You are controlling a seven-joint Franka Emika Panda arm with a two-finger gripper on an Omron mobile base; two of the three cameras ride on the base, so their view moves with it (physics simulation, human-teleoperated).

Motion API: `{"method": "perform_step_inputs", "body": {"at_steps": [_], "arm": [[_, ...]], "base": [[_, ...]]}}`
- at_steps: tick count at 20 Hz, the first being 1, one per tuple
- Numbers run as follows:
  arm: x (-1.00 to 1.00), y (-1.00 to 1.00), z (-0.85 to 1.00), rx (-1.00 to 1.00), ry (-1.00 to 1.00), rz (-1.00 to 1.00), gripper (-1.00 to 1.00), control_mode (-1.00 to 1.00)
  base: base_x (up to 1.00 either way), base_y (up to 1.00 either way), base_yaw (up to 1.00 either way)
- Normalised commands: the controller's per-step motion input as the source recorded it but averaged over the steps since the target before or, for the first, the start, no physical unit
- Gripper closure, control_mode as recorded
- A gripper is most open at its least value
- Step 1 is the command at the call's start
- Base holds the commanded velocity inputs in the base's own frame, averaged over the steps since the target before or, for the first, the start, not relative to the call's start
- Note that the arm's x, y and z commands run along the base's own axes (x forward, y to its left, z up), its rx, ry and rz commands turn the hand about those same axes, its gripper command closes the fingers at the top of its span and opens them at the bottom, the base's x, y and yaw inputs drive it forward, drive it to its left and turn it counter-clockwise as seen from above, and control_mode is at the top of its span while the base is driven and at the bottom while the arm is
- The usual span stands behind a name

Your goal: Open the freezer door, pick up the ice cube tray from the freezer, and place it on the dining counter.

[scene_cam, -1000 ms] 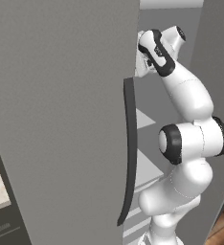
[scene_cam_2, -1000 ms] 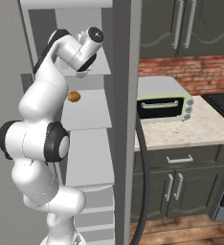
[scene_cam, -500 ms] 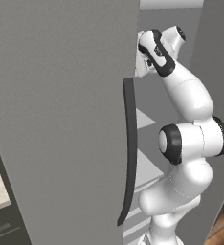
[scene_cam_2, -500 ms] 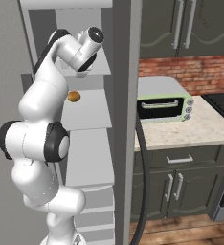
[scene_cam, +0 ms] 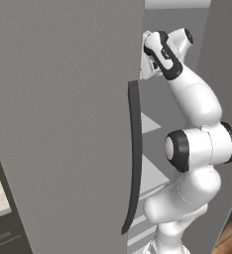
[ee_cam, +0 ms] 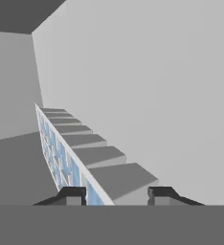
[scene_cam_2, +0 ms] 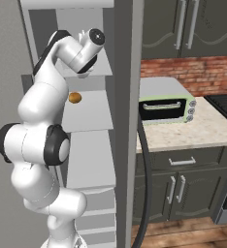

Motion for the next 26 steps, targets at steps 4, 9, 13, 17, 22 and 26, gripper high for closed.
{"method": "perform_step_inputs", "body": {"at_steps": [4,9,13,17,22,26], "arm": [[0.00,-0.01,0.11,0.00,-0.01,0.00,1.00,-1.00],[0.00,-0.05,0.17,0.00,-0.01,0.00,1.00,-1.00],[0.00,-0.18,0.28,0.00,0.00,-0.01,1.00,-1.00],[0.00,-0.26,0.30,0.00,0.00,0.00,1.00,-1.00],[-0.06,-0.18,0.18,0.00,0.00,0.00,1.00,-1.00],[-0.16,0.00,0.02,0.00,0.00,-0.01,1.00,-1.00]], "base": [[0.00,0.00,0.00],[0.00,0.00,0.00],[0.00,0.00,0.00],[0.00,0.00,0.00],[0.00,0.00,0.00],[0.00,0.00,0.00]]}}
